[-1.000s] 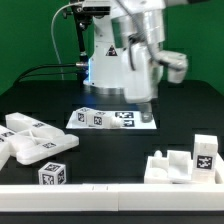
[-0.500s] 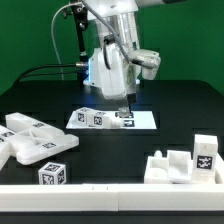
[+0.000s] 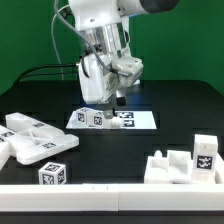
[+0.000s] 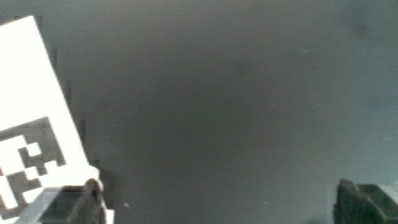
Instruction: Assemble chair
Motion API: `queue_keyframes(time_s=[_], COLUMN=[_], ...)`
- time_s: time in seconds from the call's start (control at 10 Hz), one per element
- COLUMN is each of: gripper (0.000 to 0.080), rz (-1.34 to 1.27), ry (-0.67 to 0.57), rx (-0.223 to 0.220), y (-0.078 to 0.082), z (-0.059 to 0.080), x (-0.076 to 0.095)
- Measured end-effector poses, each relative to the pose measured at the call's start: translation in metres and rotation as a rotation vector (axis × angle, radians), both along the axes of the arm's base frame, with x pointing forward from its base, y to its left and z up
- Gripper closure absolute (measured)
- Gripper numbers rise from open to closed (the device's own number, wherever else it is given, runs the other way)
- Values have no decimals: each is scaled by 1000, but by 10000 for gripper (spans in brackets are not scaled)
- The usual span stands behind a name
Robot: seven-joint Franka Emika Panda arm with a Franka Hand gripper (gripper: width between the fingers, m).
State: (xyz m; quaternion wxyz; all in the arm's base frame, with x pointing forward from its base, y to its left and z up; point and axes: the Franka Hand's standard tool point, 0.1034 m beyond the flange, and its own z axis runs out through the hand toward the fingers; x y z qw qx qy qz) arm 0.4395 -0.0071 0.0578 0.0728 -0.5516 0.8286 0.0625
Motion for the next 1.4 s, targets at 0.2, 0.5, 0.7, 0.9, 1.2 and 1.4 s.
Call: queue_keyframes(time_s=[0.2, 0.5, 0.7, 0.9, 1.2, 1.4], gripper=[151, 151, 151, 151, 151, 151], rz=[21, 14, 10, 7, -13, -63], ry=[-4, 42, 53, 53, 89, 70], rx=[-1, -3, -10, -15, -46, -70], y=[0, -4, -4, -5, -16, -18], z=[-1, -15, -18, -20, -35, -37], x=[0, -31, -37, -39, -69, -75])
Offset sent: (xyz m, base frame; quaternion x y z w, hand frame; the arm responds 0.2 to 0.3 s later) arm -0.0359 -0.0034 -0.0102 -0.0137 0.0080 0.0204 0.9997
